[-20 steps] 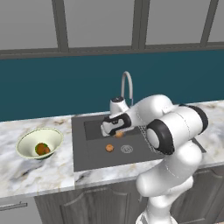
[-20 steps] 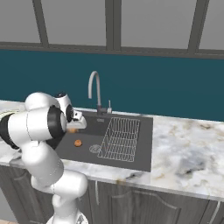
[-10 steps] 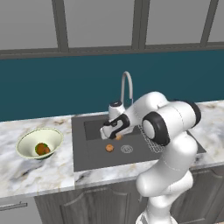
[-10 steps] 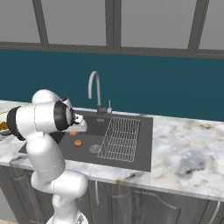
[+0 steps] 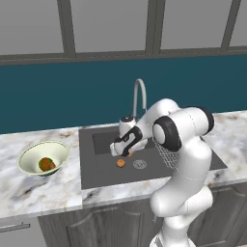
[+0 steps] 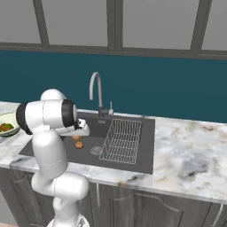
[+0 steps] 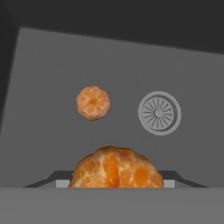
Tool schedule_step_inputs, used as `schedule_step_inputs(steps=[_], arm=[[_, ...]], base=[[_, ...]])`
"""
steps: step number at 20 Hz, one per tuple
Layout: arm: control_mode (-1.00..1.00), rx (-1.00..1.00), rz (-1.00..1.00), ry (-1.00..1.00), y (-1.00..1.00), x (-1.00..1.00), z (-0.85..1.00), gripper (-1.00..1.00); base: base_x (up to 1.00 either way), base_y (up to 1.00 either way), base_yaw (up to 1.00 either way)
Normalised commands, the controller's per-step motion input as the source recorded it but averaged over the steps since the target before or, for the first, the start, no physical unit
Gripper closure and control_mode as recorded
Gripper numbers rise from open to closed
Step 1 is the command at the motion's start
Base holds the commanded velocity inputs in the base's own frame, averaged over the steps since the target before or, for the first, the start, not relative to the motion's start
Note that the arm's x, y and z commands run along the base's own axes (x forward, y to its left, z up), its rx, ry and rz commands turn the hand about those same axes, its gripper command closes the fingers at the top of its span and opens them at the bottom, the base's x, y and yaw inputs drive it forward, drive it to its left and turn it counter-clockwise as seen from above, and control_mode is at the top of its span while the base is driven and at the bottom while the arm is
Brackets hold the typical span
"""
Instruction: There is a mixed pile of frozen fruits and vegetables on the counter. Locate all the frozen vegetables and place the items in a bowl on the counter. Take all the frozen fruits and defrost them in a running sink.
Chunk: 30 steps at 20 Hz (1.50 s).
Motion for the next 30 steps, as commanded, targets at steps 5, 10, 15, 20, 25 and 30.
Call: schedule_step_inputs(steps=[5,10,15,20,25,30], arm=[[-1.00,0.00,0.00,0.00,0.00,0.14,-0.23,1.00],[-1.00,0.00,0.00,0.00,0.00,0.12,-0.24,1.00],[-1.00,0.00,0.00,0.00,0.00,0.10,-0.26,1.00],[-1.00,0.00,0.00,0.00,0.00,0.10,-0.23,1.00],[-1.00,0.00,0.00,0.00,0.00,0.08,-0.20,1.00],[-1.00,0.00,0.00,0.00,0.00,0.08,-0.17,1.00]], base=[[0.00,0.00,0.00],[0.00,0.00,0.00],[0.00,0.00,0.00],[0.00,0.00,0.00],[0.00,0.00,0.00],[0.00,0.00,0.00]])
